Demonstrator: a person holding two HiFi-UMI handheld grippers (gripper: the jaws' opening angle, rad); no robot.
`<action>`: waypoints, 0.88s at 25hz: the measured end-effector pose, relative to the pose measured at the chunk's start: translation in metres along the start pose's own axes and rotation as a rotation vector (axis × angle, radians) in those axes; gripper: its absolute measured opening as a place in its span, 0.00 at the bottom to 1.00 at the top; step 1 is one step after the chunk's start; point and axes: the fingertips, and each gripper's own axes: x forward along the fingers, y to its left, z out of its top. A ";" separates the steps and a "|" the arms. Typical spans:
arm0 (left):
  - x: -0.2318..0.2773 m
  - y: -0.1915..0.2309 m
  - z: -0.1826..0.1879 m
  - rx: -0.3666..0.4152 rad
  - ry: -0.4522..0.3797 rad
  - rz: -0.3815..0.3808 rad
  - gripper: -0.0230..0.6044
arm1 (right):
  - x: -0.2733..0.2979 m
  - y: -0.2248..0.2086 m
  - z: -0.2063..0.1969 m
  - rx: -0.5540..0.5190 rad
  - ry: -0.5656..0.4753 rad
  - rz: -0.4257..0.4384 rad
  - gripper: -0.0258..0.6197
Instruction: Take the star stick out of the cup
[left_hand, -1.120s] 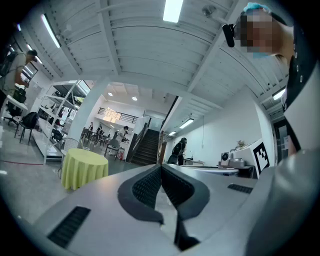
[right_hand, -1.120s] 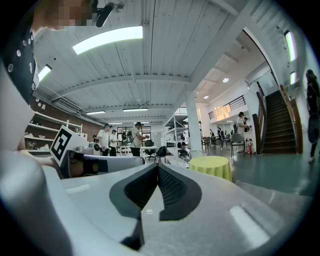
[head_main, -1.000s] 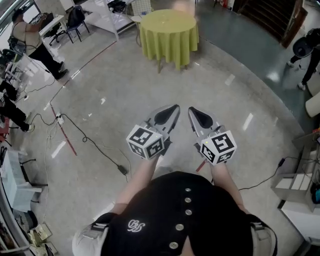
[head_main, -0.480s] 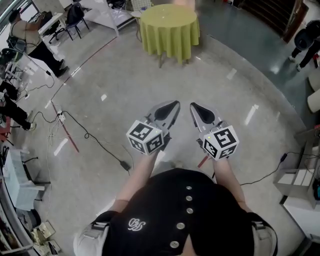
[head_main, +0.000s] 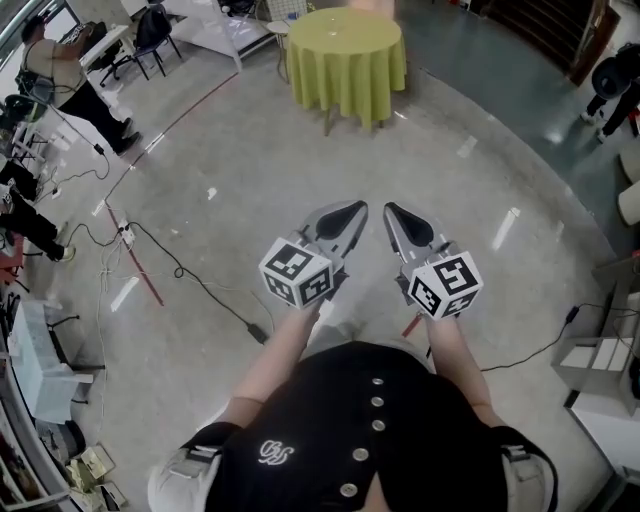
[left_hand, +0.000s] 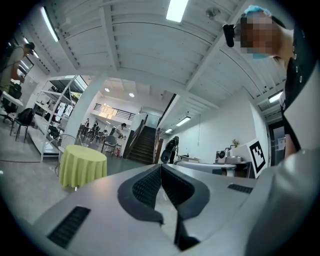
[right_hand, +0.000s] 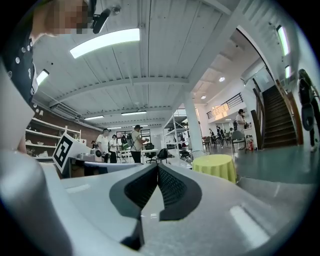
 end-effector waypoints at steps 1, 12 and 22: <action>-0.001 0.003 -0.002 -0.004 0.004 0.002 0.05 | 0.003 0.002 -0.003 0.005 0.003 -0.005 0.04; 0.020 0.042 -0.003 -0.017 -0.003 0.025 0.05 | 0.044 -0.027 -0.014 0.030 0.010 -0.041 0.04; 0.104 0.134 0.017 -0.024 -0.017 0.064 0.05 | 0.144 -0.115 0.000 0.015 0.024 0.069 0.04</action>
